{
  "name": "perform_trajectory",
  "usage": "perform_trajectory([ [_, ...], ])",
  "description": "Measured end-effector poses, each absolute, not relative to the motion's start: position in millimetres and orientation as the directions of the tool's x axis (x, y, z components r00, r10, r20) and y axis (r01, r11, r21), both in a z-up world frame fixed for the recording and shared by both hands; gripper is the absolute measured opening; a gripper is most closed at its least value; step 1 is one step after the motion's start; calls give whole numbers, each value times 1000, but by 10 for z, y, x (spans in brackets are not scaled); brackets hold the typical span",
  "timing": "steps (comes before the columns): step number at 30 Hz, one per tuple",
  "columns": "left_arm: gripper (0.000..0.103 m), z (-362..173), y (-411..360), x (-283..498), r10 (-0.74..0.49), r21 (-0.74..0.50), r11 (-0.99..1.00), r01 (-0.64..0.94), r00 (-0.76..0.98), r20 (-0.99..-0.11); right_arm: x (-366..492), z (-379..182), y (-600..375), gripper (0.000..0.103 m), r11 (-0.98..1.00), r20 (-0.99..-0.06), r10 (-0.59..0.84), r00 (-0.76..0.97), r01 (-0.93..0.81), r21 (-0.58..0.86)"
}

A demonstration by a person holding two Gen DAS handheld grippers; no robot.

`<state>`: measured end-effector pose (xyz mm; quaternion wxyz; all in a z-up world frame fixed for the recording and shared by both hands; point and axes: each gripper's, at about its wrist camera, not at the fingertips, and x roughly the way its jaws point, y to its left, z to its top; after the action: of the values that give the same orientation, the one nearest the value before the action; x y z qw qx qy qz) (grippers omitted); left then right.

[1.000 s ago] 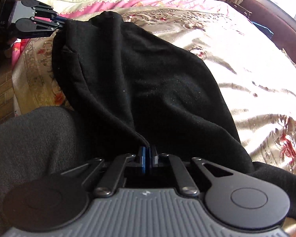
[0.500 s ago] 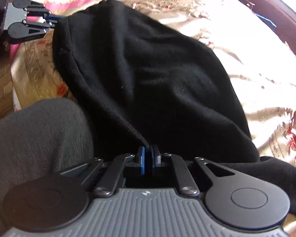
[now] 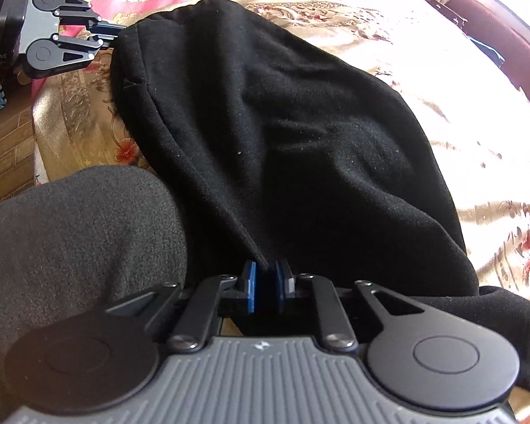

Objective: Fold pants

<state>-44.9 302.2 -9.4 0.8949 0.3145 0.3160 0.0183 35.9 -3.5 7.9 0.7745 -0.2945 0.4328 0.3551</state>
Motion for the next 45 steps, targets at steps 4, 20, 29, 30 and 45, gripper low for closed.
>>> perform_trajectory([
  [4,31,8,3144,-518,285,555,824,117,761,-583,312,98,-71,18,592,-874,310,376,-795,-132],
  [20,32,524,885,27,-398,147,810,567,717,-573,728,469,-1689,25,972,-812,183,555,-226,64],
  [29,35,175,-217,104,-454,197,650,734,584,-673,1328,150,-3333,31,844,-726,74,684,345,410],
  [30,36,162,-247,132,-451,193,648,737,576,-682,1342,101,-3432,31,820,-714,79,696,362,444],
  [45,40,67,-424,234,-416,192,663,723,569,-709,1565,-55,-3829,3,665,-559,117,821,353,658],
])
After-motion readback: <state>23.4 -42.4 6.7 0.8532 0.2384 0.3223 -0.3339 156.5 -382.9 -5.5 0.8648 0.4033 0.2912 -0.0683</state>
